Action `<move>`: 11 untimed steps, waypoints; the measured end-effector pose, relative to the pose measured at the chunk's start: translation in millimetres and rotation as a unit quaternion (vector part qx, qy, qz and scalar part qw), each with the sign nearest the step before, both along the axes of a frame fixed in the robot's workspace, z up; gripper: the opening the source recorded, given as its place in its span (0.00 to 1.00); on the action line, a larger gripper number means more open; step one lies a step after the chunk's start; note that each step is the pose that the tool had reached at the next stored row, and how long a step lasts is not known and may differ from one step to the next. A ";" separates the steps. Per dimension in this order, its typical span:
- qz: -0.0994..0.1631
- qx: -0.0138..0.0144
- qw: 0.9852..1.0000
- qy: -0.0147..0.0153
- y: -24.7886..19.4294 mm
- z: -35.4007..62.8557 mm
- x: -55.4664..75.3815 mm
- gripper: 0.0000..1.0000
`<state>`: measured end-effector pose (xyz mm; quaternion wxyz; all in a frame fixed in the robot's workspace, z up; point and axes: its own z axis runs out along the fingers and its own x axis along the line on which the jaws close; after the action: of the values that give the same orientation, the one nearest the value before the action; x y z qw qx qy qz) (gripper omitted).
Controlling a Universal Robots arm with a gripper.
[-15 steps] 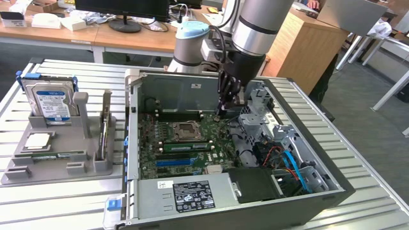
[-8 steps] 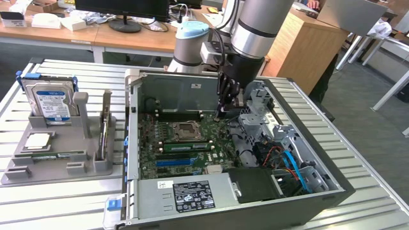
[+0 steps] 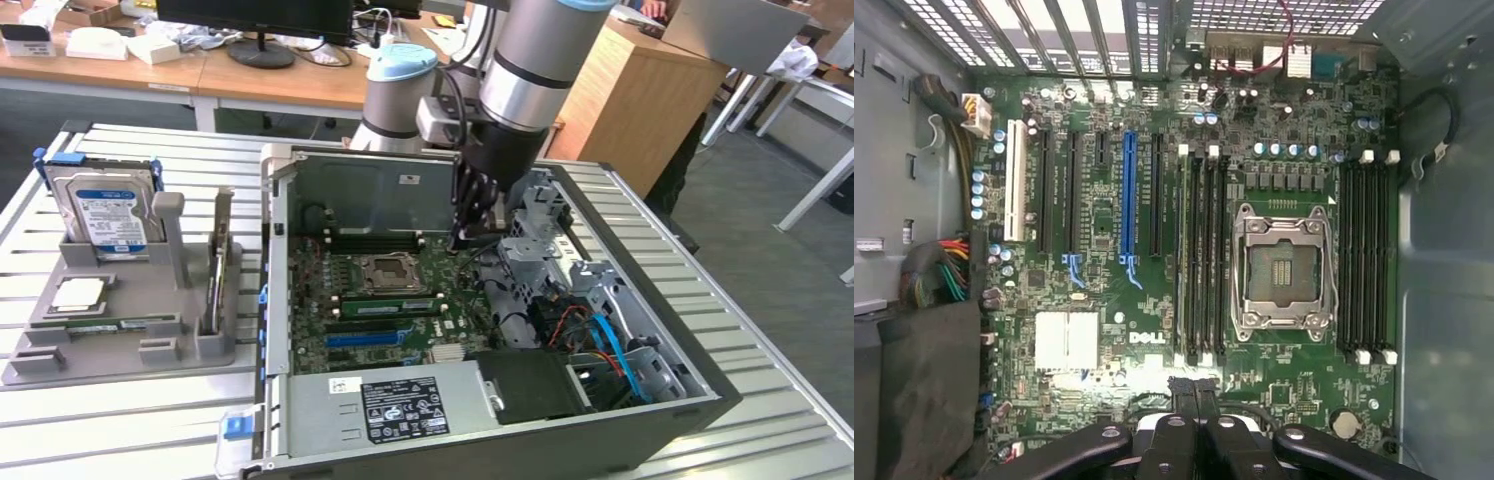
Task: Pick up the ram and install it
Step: 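Press down the ram until it locks into place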
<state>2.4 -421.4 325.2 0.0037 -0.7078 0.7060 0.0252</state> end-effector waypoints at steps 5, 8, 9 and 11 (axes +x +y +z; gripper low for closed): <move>0.000 0.000 1.000 0.000 0.0 -5.0 0.0 0.10; 0.000 0.000 1.000 0.000 0.0 -7.8 0.0 0.10; 0.000 0.000 1.000 0.000 0.0 -8.7 0.0 0.10; 0.000 0.000 1.000 0.000 0.0 -11.7 0.0 0.10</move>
<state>2.4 -421.4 313.6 0.0037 -0.7078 0.7060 0.0253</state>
